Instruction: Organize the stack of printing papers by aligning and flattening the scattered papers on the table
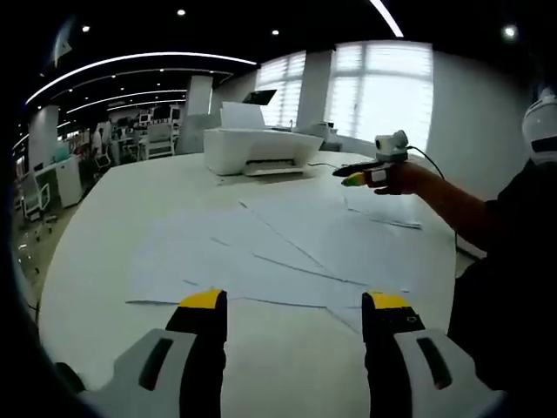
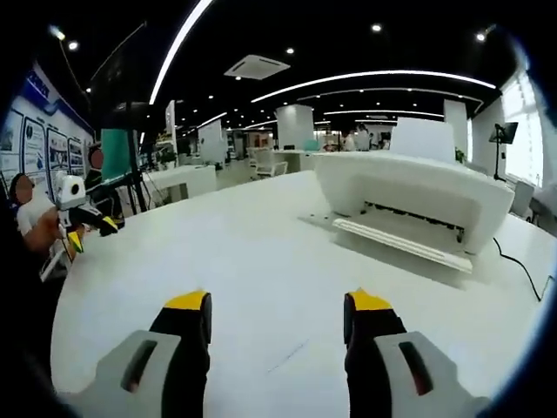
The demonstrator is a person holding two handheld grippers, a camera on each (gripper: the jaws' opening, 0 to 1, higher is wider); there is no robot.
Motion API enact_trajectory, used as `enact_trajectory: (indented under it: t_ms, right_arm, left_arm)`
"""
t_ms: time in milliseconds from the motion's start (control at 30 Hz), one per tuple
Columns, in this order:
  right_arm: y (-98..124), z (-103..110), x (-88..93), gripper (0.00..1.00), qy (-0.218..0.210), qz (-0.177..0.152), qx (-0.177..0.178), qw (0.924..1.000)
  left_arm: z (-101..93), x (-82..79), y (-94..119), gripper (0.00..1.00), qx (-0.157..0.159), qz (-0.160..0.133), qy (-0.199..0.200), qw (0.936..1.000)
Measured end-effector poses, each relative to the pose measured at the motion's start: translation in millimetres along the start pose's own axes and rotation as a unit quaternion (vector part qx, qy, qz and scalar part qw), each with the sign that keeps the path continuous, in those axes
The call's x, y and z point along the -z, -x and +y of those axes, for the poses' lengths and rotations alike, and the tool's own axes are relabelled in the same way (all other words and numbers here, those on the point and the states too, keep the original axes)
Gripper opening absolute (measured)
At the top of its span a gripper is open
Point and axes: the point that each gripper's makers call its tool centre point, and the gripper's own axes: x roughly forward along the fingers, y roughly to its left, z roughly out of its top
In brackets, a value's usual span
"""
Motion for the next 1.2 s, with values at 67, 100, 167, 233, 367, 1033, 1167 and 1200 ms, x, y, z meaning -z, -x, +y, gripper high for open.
enact_trajectory:
  t_ms: [67,100,167,233,367,1033,1167,1200]
  right_arm:
    - [-3,-2,1.5,0.57,-0.003,0.002,0.000,1.0000]
    - [-5,-3,2.1,0.57,-0.003,0.004,0.000,1.0000]
    - [-8,-6,3.1,0.57,-0.004,0.006,0.001,1.0000]
    - [-10,-8,4.1,0.57,-0.006,0.007,0.002,1.0000]
    - [-16,-13,7.4,0.57,-0.008,0.013,0.004,0.9999]
    - [-43,-13,11.6,0.60,-0.014,0.034,0.012,0.9993]
    - [-48,-16,13.8,0.61,-0.016,0.035,0.018,0.9991]
    - [-50,-15,14.5,0.62,-0.017,0.035,0.018,0.9991]
  left_arm:
    - [0.4,-0.1,0,0.67,0.000,0.000,0.000,1.0000]
    - [0.6,-0.1,0,0.67,0.000,0.000,0.000,1.0000]
    - [1.3,0.1,0,0.67,-0.001,0.000,0.001,1.0000]
    - [1.8,0.8,0,0.67,-0.002,0.001,0.002,1.0000]
    - [1.0,2.7,-1,0.67,0.000,0.003,0.002,1.0000]
    - [2.3,6.1,6,0.67,-0.003,0.000,0.007,1.0000]
    - [1.1,6.7,6,0.67,-0.001,-0.001,0.007,1.0000]
    - [0.9,6.8,6,0.67,-0.001,-0.001,0.007,1.0000]
